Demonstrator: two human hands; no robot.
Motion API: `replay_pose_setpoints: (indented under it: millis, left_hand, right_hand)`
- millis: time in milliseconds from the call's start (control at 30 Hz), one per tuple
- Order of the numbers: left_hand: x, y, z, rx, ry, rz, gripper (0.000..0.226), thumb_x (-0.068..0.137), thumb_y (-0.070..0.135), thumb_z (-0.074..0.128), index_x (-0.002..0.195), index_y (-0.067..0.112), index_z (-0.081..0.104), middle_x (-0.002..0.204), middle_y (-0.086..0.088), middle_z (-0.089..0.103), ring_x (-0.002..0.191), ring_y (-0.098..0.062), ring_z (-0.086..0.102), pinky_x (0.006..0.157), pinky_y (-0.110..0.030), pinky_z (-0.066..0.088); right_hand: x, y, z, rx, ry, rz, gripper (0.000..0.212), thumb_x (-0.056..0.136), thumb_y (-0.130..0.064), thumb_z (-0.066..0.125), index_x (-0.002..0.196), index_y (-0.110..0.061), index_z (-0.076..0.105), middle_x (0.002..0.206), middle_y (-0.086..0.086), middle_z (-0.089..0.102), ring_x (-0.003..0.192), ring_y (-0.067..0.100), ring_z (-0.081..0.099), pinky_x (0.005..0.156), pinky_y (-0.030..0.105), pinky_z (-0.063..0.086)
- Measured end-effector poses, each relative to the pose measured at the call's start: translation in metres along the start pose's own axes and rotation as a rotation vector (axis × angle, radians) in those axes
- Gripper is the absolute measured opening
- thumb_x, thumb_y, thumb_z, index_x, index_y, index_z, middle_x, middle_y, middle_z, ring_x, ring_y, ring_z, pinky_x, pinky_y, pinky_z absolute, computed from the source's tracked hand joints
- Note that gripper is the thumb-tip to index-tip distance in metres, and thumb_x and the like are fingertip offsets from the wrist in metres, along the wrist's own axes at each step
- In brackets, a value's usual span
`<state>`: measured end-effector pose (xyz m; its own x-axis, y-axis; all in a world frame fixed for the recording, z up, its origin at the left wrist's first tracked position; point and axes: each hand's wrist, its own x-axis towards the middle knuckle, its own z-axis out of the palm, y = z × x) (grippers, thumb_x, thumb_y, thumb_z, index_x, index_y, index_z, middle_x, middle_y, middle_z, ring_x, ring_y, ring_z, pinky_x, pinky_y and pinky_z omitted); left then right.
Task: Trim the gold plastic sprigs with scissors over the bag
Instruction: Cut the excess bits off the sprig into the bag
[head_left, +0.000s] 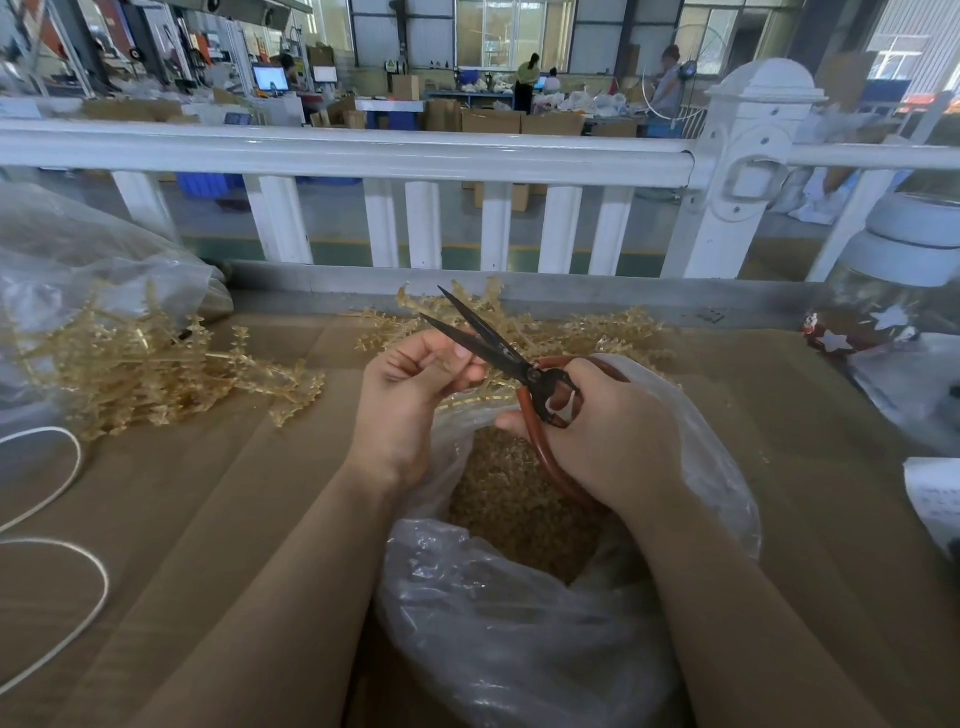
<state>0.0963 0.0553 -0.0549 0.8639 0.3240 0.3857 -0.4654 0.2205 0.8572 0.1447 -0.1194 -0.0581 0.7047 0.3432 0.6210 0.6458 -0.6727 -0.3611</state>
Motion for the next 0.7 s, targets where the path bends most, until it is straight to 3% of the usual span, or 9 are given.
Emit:
replay_pose_setpoints:
  millis: [100,200,333,500,700]
  left_hand:
    - [0.0001,-0.0004,-0.0018,0.006,-0.019,0.01,0.007,0.081,0.015,0.068,0.082,0.01,0.073,0.072,-0.004,0.067,0.07,-0.013,0.06,0.073,-0.023,0.051]
    - [0.0006,0.0002,-0.0026,0.009,-0.027,0.006,0.009,0.078,0.021,0.072,0.081,0.014,0.076,0.073,-0.004,0.068,0.071,-0.014,0.061,0.073,-0.024,0.05]
    - [0.0013,-0.0008,-0.0025,0.013,-0.011,-0.001,0.005,0.082,0.014,0.07,0.082,0.013,0.075,0.074,-0.004,0.068,0.071,-0.013,0.061,0.072,-0.023,0.051]
    - [0.0006,0.0007,-0.0009,0.009,-0.006,0.008,0.011,0.079,0.018,0.071,0.085,0.009,0.074,0.075,-0.004,0.069,0.071,-0.013,0.061,0.072,-0.023,0.051]
    - [0.0003,0.0022,0.0013,0.016,-0.001,0.015,0.011,0.083,0.011,0.066,0.077,0.017,0.074,0.073,-0.002,0.068,0.069,-0.012,0.061,0.071,-0.022,0.051]
  right_hand:
    - [0.0001,-0.0003,-0.0023,0.0,-0.003,-0.005,0.079,0.07,-0.094,0.032,0.095,-0.027,0.065,0.077,-0.017,0.064,0.066,0.002,0.05,0.059,0.014,0.041]
    - [0.0003,-0.0017,-0.0049,-0.015,0.024,-0.018,0.072,0.072,-0.09,0.038,0.089,-0.026,0.064,0.071,-0.019,0.056,0.062,0.002,0.048,0.056,0.01,0.035]
    - [0.0,-0.0004,-0.0042,-0.015,0.013,-0.027,0.073,0.072,-0.09,0.041,0.088,-0.024,0.066,0.07,-0.017,0.059,0.061,0.003,0.051,0.057,0.016,0.044]
    - [0.0,-0.0005,-0.0039,-0.01,0.015,-0.021,0.072,0.073,-0.091,0.039,0.084,-0.025,0.066,0.068,-0.018,0.056,0.059,0.002,0.049,0.057,0.014,0.042]
    - [0.0004,0.0008,-0.0033,-0.009,0.027,-0.024,0.068,0.073,-0.087,0.048,0.082,-0.023,0.069,0.068,-0.017,0.06,0.058,0.003,0.052,0.058,0.02,0.051]
